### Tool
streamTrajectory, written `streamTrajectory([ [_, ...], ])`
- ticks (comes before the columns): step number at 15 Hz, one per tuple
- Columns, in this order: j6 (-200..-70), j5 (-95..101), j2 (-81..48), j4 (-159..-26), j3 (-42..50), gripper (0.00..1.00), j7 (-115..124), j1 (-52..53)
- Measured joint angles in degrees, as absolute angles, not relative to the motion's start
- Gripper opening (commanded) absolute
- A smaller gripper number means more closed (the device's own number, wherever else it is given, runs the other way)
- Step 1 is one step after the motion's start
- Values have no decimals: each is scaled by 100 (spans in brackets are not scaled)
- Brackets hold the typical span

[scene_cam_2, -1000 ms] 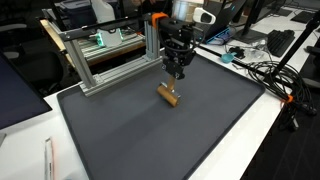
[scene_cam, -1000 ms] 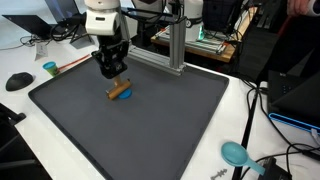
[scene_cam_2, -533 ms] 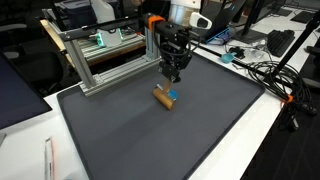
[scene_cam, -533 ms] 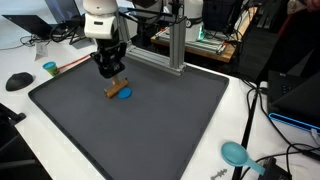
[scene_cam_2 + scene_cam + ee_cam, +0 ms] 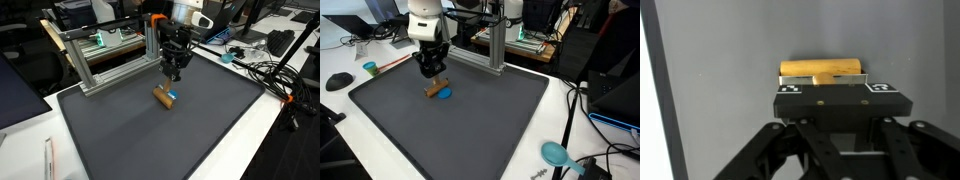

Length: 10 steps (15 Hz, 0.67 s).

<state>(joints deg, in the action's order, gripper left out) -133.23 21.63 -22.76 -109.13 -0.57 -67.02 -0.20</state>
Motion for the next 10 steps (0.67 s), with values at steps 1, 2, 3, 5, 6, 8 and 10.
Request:
streamTrajectory([
  [1, -13324, 2128, -2211, -10977, -62, 22, -6686, -40],
  [2, -13334, 2063, -2115, -11063, -71, 22, -6684, -75],
  [3, -13343, 1941, -1983, -11171, -83, 22, -6688, -127],
  [5, -13348, 1648, -1634, -11421, -90, 22, -6693, -251],
  [6, -13350, 1505, -1435, -11550, -86, 22, -6691, -318],
  [8, -13438, 1051, -1054, -11790, -85, 22, -6706, -442],
  [10, -13461, 490, -743, -11932, -80, 22, -6689, -512],
])
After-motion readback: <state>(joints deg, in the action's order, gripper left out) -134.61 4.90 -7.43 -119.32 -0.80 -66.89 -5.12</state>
